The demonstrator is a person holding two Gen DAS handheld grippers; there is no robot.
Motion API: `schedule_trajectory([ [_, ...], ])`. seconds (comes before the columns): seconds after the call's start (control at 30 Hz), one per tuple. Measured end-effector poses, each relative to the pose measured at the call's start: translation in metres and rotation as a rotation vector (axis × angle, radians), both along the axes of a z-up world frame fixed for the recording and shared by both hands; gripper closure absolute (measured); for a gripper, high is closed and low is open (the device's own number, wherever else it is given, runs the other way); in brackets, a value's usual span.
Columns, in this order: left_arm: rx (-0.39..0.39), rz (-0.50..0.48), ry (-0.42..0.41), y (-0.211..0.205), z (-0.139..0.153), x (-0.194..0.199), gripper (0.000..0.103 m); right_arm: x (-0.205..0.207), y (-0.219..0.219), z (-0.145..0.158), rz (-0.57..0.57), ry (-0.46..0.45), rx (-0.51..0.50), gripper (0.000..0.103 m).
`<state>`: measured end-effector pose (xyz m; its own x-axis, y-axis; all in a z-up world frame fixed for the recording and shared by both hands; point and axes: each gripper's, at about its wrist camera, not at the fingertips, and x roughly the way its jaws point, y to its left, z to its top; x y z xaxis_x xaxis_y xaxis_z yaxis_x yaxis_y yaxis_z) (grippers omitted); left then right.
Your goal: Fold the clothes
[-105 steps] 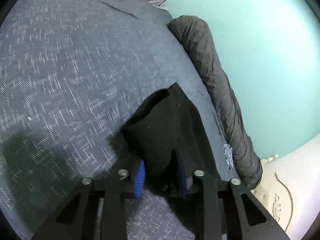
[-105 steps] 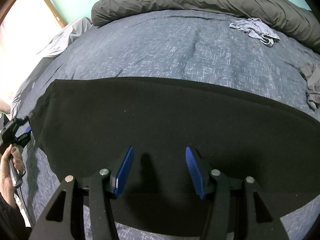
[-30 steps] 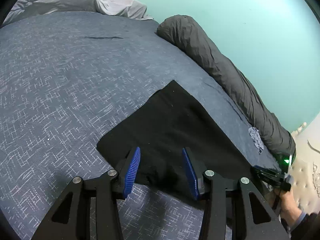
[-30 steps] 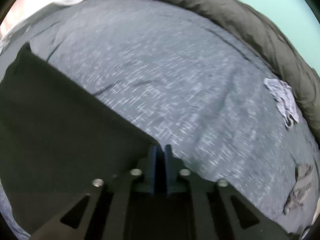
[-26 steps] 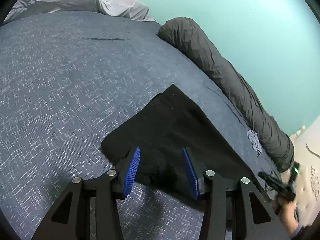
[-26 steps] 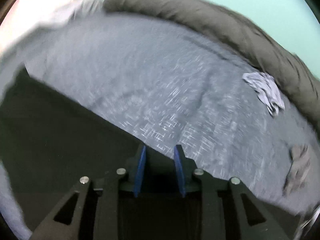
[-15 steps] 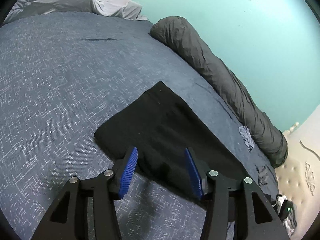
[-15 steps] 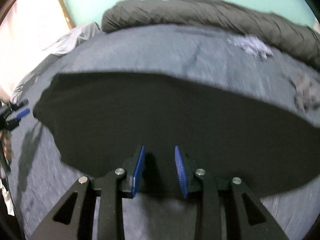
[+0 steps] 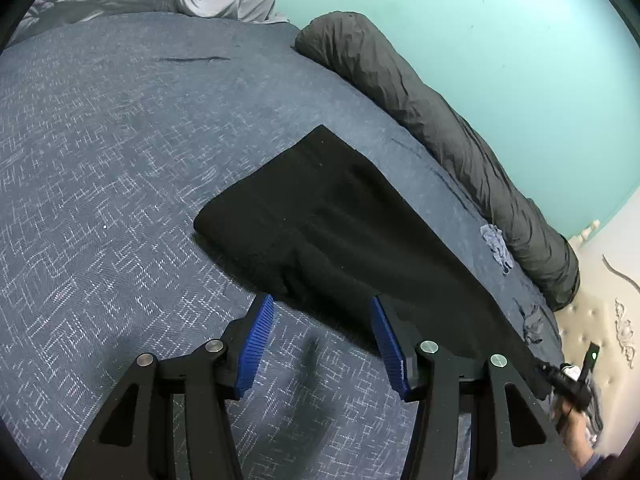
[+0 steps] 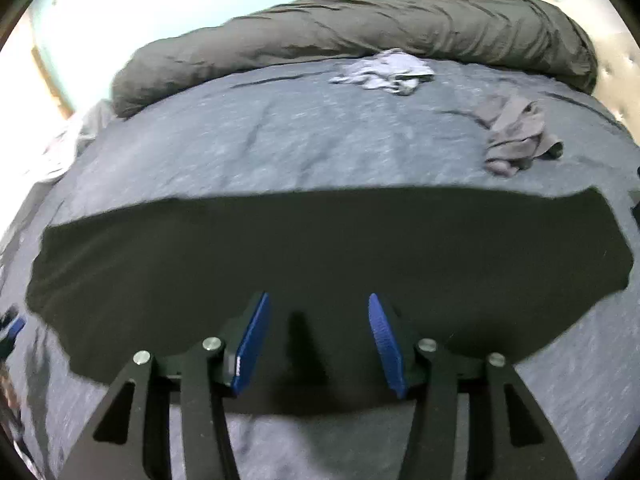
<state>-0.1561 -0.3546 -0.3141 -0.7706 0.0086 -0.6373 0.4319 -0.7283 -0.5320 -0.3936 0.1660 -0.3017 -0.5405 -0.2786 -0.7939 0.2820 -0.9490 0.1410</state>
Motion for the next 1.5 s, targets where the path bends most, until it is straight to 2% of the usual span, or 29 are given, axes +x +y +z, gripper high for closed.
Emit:
schedule_trajectory([
  [0.1, -0.008, 0.0, -0.006, 0.002, -0.001, -0.003, 0.048, -0.029, 0.001, -0.002, 0.01, 0.001, 0.078, 0.043],
  [0.27, -0.022, 0.001, -0.016, 0.006, -0.004, -0.009, 0.046, -0.067, 0.007, -0.01, 0.062, -0.001, 0.196, 0.043],
  [0.47, -0.041, -0.007, -0.027, 0.012, -0.006, -0.017, 0.046, -0.088, 0.009, -0.029, 0.179, -0.018, 0.337, 0.043],
  [0.63, -0.065, -0.022, -0.045, 0.02, -0.009, -0.024, 0.046, -0.093, 0.006, -0.039, 0.256, -0.018, 0.364, 0.044],
  [0.7, -0.078, -0.025, -0.053, 0.022, -0.01, -0.026, 0.046, -0.095, 0.007, -0.041, 0.28, -0.027, 0.347, 0.051],
  [0.8, -0.084, -0.021, -0.051, 0.023, -0.01, -0.026, 0.046, -0.087, 0.002, -0.041, 0.337, 0.001, 0.356, 0.069],
  [0.87, -0.088, -0.019, -0.049, 0.023, -0.009, -0.025, 0.046, -0.079, -0.002, -0.042, 0.375, 0.022, 0.374, 0.084],
  [0.97, -0.089, -0.022, -0.049, 0.024, -0.009, -0.025, 0.046, -0.074, -0.003, -0.041, 0.393, 0.026, 0.386, 0.096],
  [1.07, -0.088, -0.019, -0.05, 0.023, -0.01, -0.024, 0.046, -0.072, -0.002, -0.033, 0.39, 0.049, 0.391, 0.1],
  [1.27, -0.088, -0.017, -0.05, 0.022, -0.01, -0.024, 0.046, -0.074, -0.001, -0.003, 0.35, 0.146, 0.397, 0.1],
  [1.4, -0.093, -0.018, -0.053, 0.022, -0.01, -0.023, 0.046, -0.092, -0.007, -0.009, 0.309, 0.121, 0.43, 0.1],
  [1.5, -0.094, -0.016, -0.056, 0.02, -0.011, -0.023, 0.046, -0.099, -0.016, -0.029, 0.279, 0.068, 0.475, 0.1],
])
